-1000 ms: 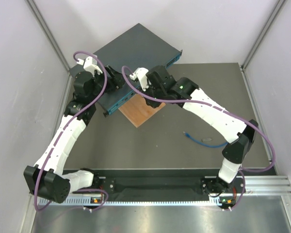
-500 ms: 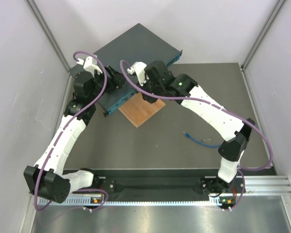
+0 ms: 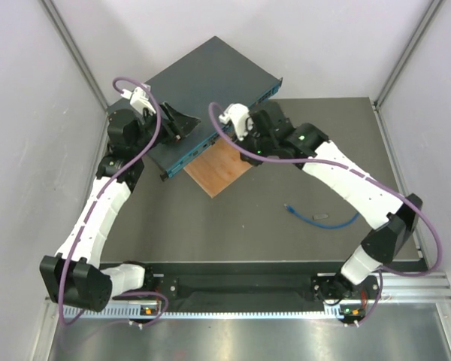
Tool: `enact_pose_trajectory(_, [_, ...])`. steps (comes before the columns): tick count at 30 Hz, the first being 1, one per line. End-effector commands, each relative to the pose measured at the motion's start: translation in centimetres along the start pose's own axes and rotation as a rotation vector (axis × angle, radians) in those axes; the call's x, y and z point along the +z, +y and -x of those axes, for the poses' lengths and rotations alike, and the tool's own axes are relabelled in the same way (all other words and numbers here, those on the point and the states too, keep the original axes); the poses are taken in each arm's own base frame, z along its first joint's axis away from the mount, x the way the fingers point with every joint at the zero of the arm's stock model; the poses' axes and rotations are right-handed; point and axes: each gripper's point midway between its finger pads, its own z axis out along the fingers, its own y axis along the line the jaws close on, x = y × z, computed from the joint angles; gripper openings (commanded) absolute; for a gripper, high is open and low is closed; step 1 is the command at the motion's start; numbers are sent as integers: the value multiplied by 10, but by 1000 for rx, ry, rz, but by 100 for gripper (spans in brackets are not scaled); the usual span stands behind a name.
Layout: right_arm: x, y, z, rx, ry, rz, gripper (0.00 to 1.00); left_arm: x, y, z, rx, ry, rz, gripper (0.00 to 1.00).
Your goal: Insert the plug into the switch port
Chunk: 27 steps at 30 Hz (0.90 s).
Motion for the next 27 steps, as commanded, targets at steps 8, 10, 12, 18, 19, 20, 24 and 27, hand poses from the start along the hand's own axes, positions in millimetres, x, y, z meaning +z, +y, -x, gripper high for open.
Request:
enact_pose_trajectory(8, [-33, -27, 22, -6, -170, 30, 0, 4, -31, -7, -28, 115, -245, 62])
enact_pose_trajectory(10, [-36, -28, 30, 5, -193, 22, 0, 4, -37, -8, -14, 128, -279, 58])
enact_pose_trajectory(12, [-41, -28, 39, 22, -219, 26, 0, 3, -44, -7, -6, 134, -317, 57])
enact_pose_trajectory(18, [-51, -14, 61, -27, -295, 66, 0, -5, -73, -16, 1, 169, -429, 51])
enact_pose_trajectory(19, [-51, -9, 63, -47, -299, 71, 0, -7, -76, -18, -3, 174, -436, 51])
enact_pose_trajectory(20, [-52, -7, 68, -69, -312, 64, 0, -8, -79, -20, -12, 180, -442, 51])
enact_pose_trajectory(24, [-51, 5, 82, -110, -343, 56, 0, -11, -90, -29, -27, 194, -457, 50])
enact_pose_trajectory(27, [-52, 8, 92, -122, -362, 35, 0, -10, -95, -35, -35, 209, -446, 50])
